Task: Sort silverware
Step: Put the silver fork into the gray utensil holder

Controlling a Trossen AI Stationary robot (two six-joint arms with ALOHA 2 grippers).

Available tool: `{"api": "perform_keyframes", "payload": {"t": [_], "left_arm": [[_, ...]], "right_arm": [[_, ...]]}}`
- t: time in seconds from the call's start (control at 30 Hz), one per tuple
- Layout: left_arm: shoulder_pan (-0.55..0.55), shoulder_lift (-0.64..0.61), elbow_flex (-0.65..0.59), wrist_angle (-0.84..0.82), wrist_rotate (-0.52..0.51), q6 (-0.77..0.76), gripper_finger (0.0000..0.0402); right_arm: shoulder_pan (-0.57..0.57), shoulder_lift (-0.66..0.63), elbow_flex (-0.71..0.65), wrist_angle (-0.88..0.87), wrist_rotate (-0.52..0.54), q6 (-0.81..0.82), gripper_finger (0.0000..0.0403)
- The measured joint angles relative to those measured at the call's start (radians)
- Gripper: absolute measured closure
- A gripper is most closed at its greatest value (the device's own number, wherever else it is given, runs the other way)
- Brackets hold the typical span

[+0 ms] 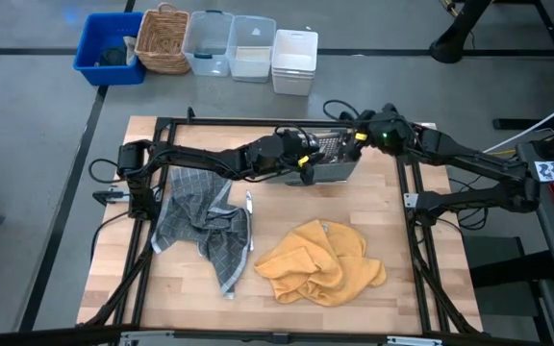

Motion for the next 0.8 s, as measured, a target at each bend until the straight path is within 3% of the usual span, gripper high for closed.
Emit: {"api": "perform_keyframes", "payload": {"t": [0.2,0.8], "left_arm": [[0.0,0.0,0.0,0.0,0.0,0.017,0.0274],[0.0,0.0,0.0,-0.046,0.003,0.012,0.0274]], "right_arm": [[-0.001,0.001,-0.035,-0.003,-0.111,0.001,0.0394],[0.0,0.001,-0.098,0.051,-0.085,0.0,0.0378]]}}
